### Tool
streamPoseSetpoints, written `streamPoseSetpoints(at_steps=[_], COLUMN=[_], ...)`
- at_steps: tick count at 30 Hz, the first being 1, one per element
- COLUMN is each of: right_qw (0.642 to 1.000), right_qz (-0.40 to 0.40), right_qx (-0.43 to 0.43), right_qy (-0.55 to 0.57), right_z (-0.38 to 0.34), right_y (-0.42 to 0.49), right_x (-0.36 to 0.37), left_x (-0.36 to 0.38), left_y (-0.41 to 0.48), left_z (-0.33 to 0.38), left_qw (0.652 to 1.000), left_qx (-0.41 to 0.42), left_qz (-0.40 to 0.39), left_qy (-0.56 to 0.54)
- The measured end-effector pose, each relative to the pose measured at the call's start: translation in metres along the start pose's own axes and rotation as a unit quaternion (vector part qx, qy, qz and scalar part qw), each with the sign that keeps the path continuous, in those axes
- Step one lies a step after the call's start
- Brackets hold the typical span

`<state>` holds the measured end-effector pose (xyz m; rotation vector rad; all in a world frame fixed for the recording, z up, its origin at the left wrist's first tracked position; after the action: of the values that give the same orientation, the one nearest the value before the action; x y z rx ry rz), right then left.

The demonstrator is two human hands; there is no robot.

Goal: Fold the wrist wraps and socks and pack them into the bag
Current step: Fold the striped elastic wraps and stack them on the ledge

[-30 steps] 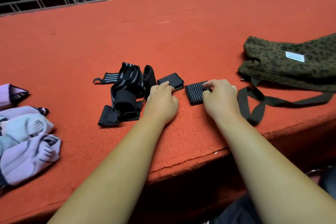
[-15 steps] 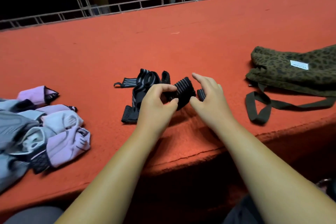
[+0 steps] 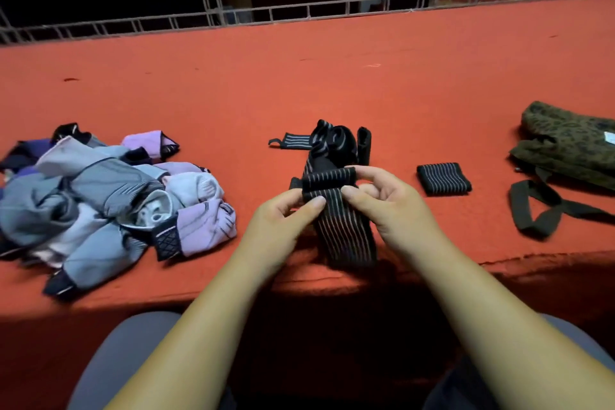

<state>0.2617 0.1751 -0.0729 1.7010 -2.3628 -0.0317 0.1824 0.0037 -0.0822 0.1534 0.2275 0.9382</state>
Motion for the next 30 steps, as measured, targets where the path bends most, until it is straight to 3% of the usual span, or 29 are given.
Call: streamPoseSetpoints(at_steps=[7, 11, 18, 23, 27, 30], right_qw=[0.992, 0.987, 0.988, 0.986, 0.982, 0.978], right_qz=[-0.082, -0.102, -0.035, -0.043, -0.092, -0.102], right_qx=[0.066, 0.102, 0.096, 0.145, 0.139, 0.149], right_qy=[0.063, -0.077, -0.114, -0.066, -0.088, -0.103], right_z=[-0.006, -0.004, 0.008, 0.016, 0.016, 0.017], right_y=[-0.014, -0.022, -0.015, -0.013, -0.016, -0.018], right_x=[0.025, 0.031, 0.034, 0.044, 0.052, 0.052], left_x=[-0.014, -0.025, -0.035, -0.049, -0.053, -0.053], left_y=[-0.007, -0.011, -0.026, -0.028, -0.03, -0.031], left_z=[0.017, 0.011, 0.001, -0.006, -0.009, -0.01], left_qw=[0.98, 0.973, 0.978, 0.997, 0.999, 0.997], left_qx=[-0.097, -0.106, -0.098, -0.033, -0.02, -0.048], left_qz=[0.063, 0.076, 0.058, -0.002, 0.027, 0.059], left_qy=[-0.161, -0.193, -0.175, -0.066, 0.037, -0.002])
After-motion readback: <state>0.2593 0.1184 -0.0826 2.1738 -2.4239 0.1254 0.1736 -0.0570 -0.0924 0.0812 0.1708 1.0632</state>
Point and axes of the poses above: each hand's wrist, its own y-axis towards the middle knuckle, its own x-axis out of the palm, z = x × y, the point moved 4 cm from there along y, towards the middle knuckle, and after that the axes turned 3 degrees about x, right-handed, at the moved point
